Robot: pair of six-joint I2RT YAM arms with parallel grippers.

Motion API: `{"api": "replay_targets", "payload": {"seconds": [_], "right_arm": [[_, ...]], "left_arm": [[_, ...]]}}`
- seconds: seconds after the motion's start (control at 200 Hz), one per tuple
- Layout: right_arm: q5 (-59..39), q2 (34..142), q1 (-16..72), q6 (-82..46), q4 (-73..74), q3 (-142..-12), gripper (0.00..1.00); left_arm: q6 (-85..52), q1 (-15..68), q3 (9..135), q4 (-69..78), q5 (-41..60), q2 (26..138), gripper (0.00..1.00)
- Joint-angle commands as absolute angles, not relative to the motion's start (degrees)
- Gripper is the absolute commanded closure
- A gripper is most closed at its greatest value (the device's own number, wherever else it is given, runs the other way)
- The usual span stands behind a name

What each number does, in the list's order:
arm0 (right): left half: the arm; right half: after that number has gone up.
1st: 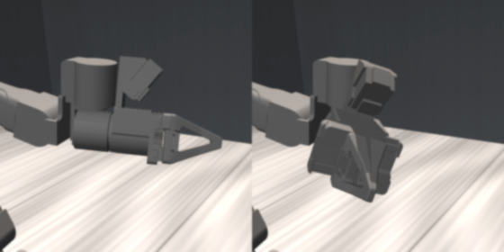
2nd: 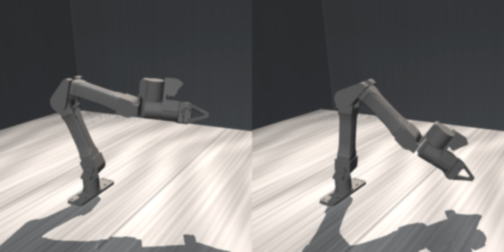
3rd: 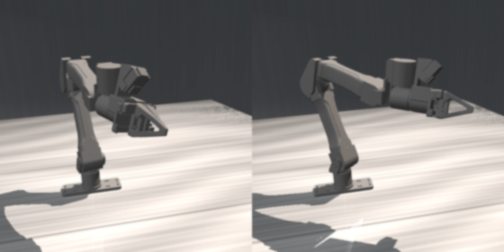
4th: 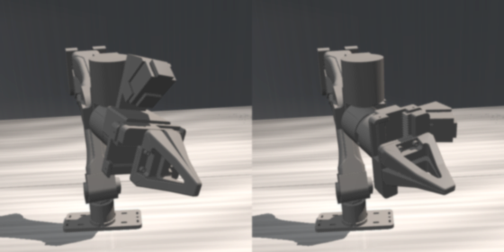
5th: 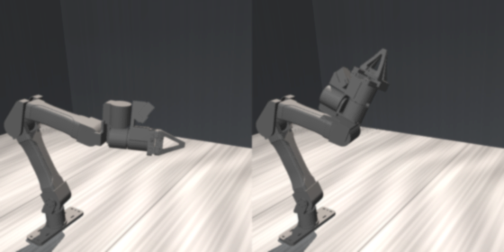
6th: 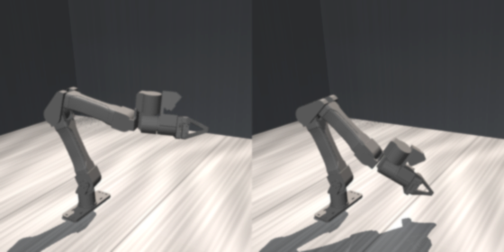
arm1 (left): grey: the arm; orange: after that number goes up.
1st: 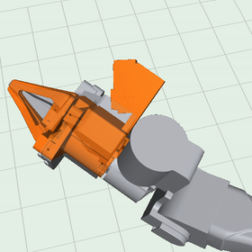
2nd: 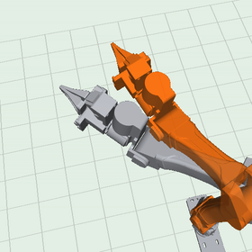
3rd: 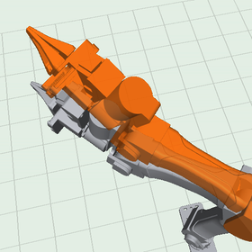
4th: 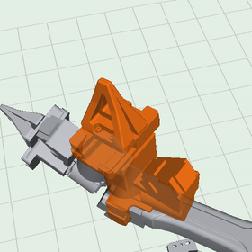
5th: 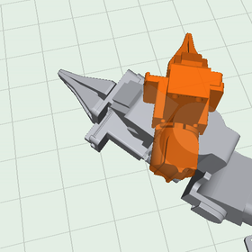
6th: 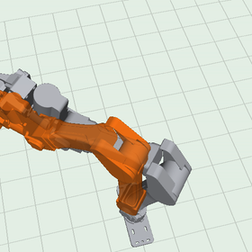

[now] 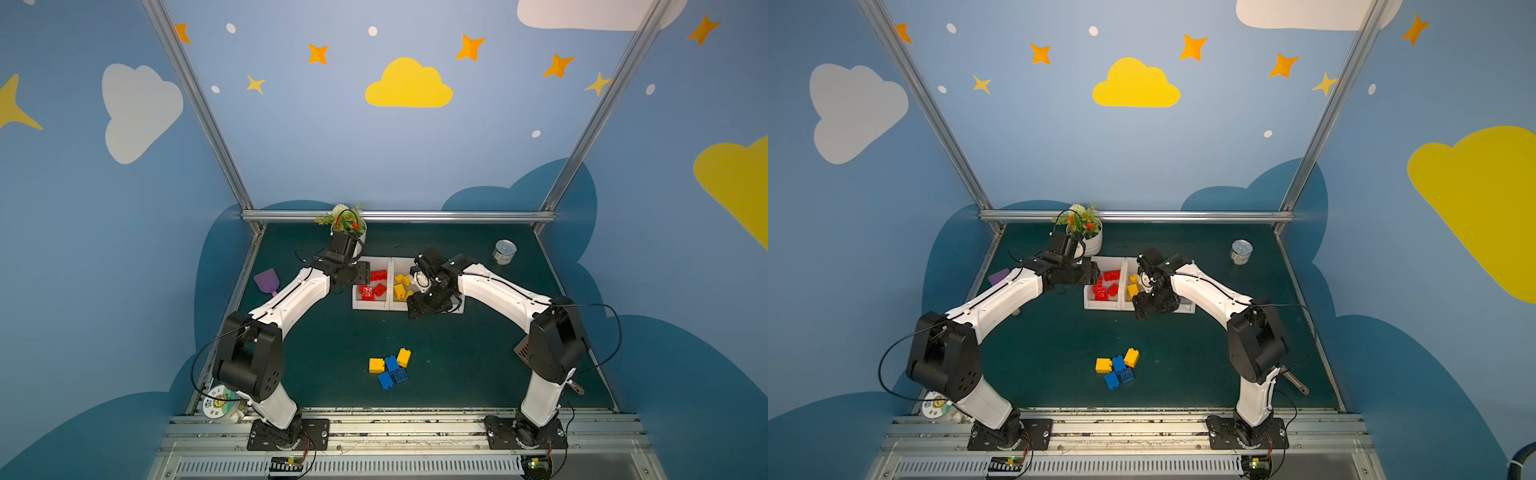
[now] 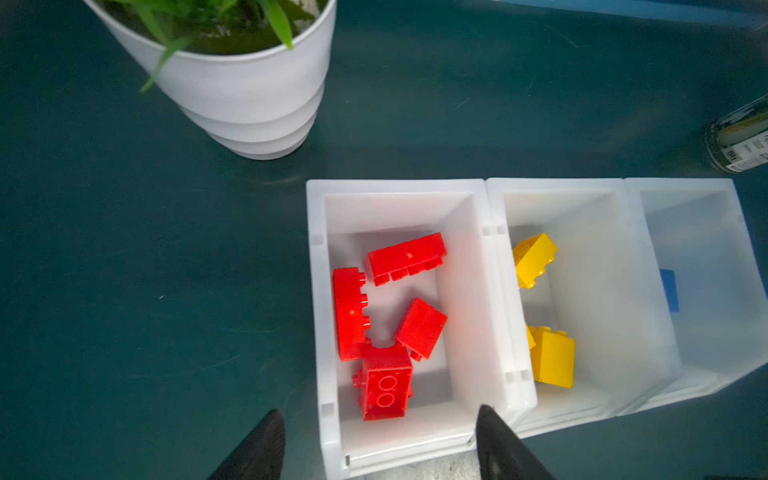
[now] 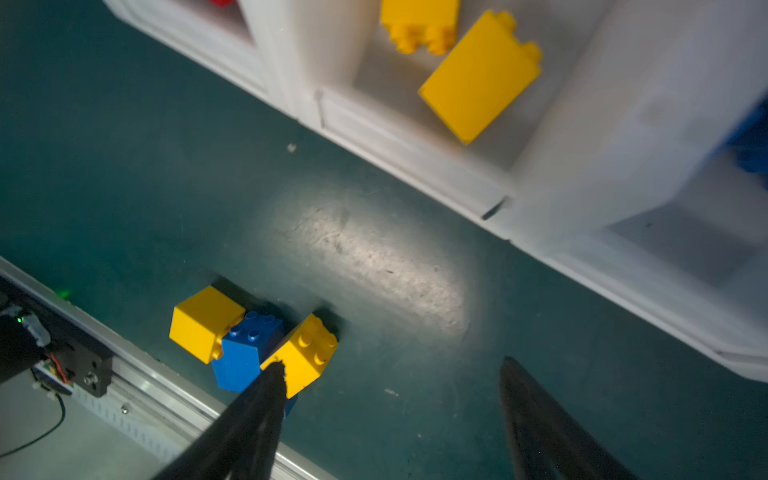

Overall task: Sort the legos into containers by color
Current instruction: 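Grasp a yellow brick at the pile's edge with the right gripper while the left withdraws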

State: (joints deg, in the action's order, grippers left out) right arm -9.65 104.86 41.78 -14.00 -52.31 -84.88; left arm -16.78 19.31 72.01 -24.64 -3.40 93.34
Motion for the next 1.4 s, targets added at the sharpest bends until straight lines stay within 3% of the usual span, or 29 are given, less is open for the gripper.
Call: {"api": "replay_targets", "payload": {"seconds": [0.0,0.776,1.397], "right_arm": [[-11.0,103.5,44.4,-12.9,-51.8,-83.7,0.20],[-5.0,114.3,55.6,-24.5,-58.9,-87.3,0.22],[-1.9,114.3,54.4,-27.2,-61.4,-83.7,0.24]], "left_arm": [[-17.0,17.6,70.2,-24.5,-4.2,90.6,0.27],[-18.2,12.2,57.1,-23.7,-3.9,80.4,0.27],[-19.2,12.0,55.0,-22.9,-3.2,80.3,0.27]]}}
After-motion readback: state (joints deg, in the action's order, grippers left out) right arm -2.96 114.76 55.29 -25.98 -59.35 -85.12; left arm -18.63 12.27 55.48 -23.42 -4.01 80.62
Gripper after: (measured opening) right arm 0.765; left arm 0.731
